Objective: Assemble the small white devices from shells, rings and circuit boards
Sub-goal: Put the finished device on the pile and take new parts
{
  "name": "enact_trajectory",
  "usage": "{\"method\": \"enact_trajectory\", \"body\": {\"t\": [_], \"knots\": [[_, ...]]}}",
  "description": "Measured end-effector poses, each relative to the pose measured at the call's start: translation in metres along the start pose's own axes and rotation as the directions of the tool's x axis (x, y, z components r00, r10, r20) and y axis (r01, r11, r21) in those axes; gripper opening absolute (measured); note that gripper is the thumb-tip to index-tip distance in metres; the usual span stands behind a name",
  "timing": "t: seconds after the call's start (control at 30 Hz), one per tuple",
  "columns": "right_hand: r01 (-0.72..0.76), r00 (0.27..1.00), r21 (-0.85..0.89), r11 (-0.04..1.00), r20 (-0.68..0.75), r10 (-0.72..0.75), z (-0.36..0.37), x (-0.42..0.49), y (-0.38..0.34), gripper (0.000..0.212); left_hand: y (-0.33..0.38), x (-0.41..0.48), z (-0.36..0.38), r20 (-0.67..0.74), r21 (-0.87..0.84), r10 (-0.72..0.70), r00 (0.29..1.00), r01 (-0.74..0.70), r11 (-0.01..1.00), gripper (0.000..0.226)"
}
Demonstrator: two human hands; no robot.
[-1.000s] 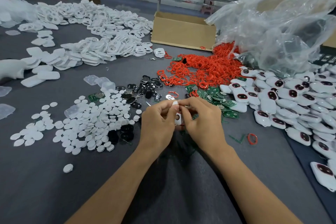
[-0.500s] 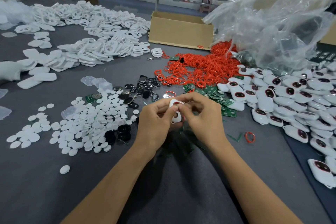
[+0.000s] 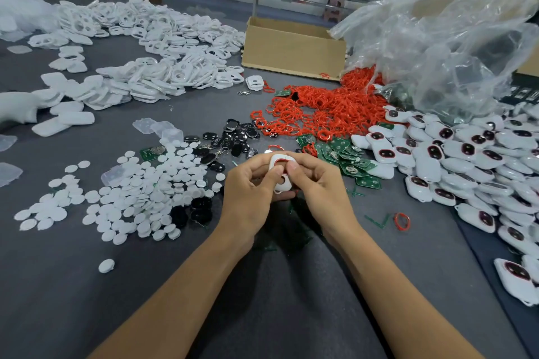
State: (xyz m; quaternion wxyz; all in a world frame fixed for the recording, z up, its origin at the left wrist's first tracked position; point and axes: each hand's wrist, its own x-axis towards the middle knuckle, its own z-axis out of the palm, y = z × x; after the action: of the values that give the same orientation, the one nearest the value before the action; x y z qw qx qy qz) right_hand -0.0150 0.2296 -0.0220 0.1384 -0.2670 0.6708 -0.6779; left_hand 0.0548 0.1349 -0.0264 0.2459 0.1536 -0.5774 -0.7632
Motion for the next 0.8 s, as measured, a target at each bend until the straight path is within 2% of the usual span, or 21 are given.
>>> {"method": "enact_trajectory", "body": {"t": [0.1,0.27,0.4,0.57,0.7,0.8], "knots": [[-0.033,0.999,0.074,0.997,-0.005,0.033,-0.003,0.001,0.000,0.027,0.001,0.001,-0.001,-0.024,-0.072,-0.026,0.999,0.024,0.997,0.019],[-0.061,0.997,0.125,0.990,-0.040,0.066,-0.006,0.000,0.001,0.016,0.000,0.002,-0.001,-0.019,-0.098,-0.026,0.999,0.024,0.995,0.022],[-0.019,0.998,0.128,0.992,-0.057,0.026,-0.009,0.000,-0.002,0.012,-0.005,0.003,0.001,-0.026,0.086,0.043,0.999,-0.041,0.995,0.029],[0.090,0.992,-0.122,0.988,-0.082,-0.100,-0.009,0.000,0.000,0.012,-0.008,0.000,0.004,0.144,0.164,0.019,0.989,-0.042,0.985,0.053],[0.147,0.974,-0.273,0.951,-0.126,-0.187,-0.009,0.000,-0.002,0.025,-0.007,0.002,0.004,0.071,0.086,-0.019,0.997,0.013,0.996,0.034],[0.176,0.931,-0.390,0.904,-0.233,-0.281,-0.006,0.013,-0.012,0.020,-0.007,0.003,0.003,0.006,0.078,-0.060,0.998,0.059,0.995,0.033]]}}
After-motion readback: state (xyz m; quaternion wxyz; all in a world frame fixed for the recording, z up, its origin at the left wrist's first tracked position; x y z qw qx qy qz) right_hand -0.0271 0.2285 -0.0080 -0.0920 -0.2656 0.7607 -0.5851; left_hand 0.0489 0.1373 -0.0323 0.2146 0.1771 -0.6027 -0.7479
